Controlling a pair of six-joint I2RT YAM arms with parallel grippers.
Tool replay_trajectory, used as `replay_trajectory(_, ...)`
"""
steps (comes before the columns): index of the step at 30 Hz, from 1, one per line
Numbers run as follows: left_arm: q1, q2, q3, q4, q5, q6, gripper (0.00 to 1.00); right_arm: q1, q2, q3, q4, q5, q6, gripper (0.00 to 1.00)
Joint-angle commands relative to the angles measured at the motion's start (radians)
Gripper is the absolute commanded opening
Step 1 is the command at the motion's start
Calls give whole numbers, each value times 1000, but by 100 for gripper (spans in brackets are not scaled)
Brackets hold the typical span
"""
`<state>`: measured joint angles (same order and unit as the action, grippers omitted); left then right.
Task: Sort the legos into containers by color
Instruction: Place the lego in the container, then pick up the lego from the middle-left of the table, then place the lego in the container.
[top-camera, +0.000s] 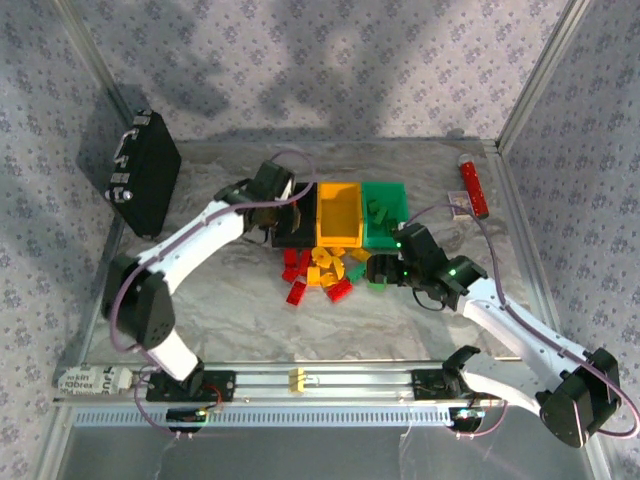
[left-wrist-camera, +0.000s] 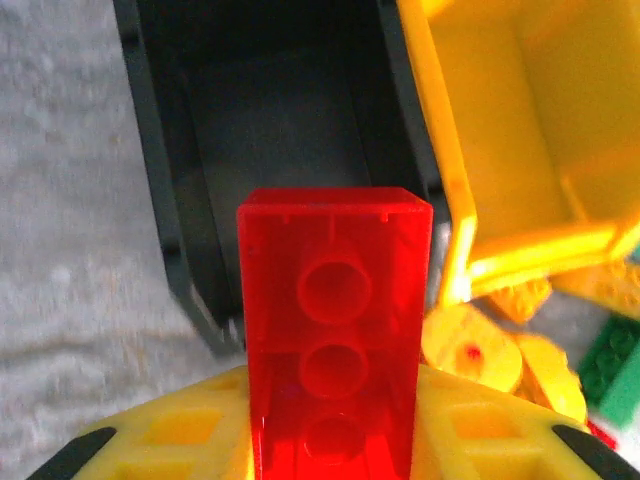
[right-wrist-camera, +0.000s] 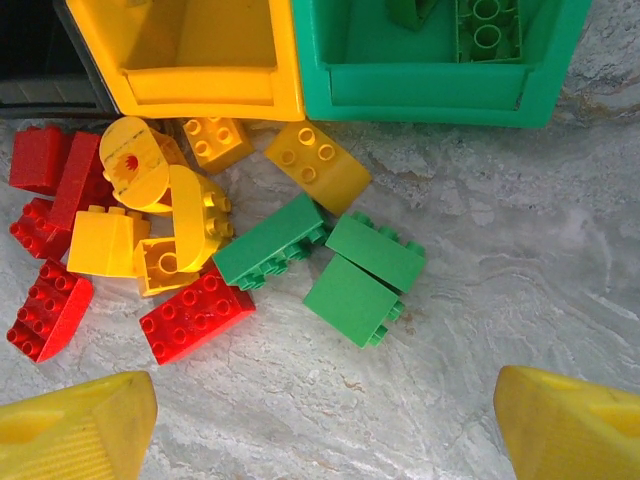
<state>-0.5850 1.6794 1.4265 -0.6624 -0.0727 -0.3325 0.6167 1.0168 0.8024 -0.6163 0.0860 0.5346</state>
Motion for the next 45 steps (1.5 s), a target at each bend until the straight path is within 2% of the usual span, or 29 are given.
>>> replay_trajectory(1, 16, 92, 97, -92, -13, 74, 57, -3, -22, -13, -10, -2, 8, 90)
replay_trajectory(2, 18, 112, 111, -98, -12, 80, 76, -4, -32, -17, -14, -1, 10, 90)
replay_trajectory(5, 20, 131, 98, -110, 0, 81, 85, -9, -56, -26, -29, 6, 10, 90)
replay_trajectory(9, 8, 35, -52, -46, 20, 45, 85, -18, -72, -34, -30, 0, 6, 90)
replay_trajectory(12, -51, -64, -183, -22, -4, 8, 85, -23, -52, -34, -17, -10, -3, 90)
replay_trajectory(16, -134, -142, -338, 41, 18, -61, 83, -19, 2, -22, 10, -25, -3, 90)
replay_trajectory(23, -264, -143, -485, 131, 44, -164, 82, -3, 40, -6, 44, -30, 8, 89)
replay_trajectory(26, -287, -96, -504, 158, 45, -188, 81, 3, 37, -8, 40, -23, 17, 89)
replay_trajectory(30, -300, -37, -499, 187, 51, -191, 74, 8, 21, -18, 31, -12, 24, 89)
replay_trajectory(37, -302, -16, -447, 105, -10, -171, 42, 6, -12, -23, 20, 6, 24, 89)
replay_trajectory(40, -299, -98, -403, 44, -59, -142, 37, 2, -21, -32, 20, 3, 23, 89)
replay_trajectory(45, -240, -219, -261, -34, -93, -57, 37, 0, -5, -43, 38, -11, 30, 89)
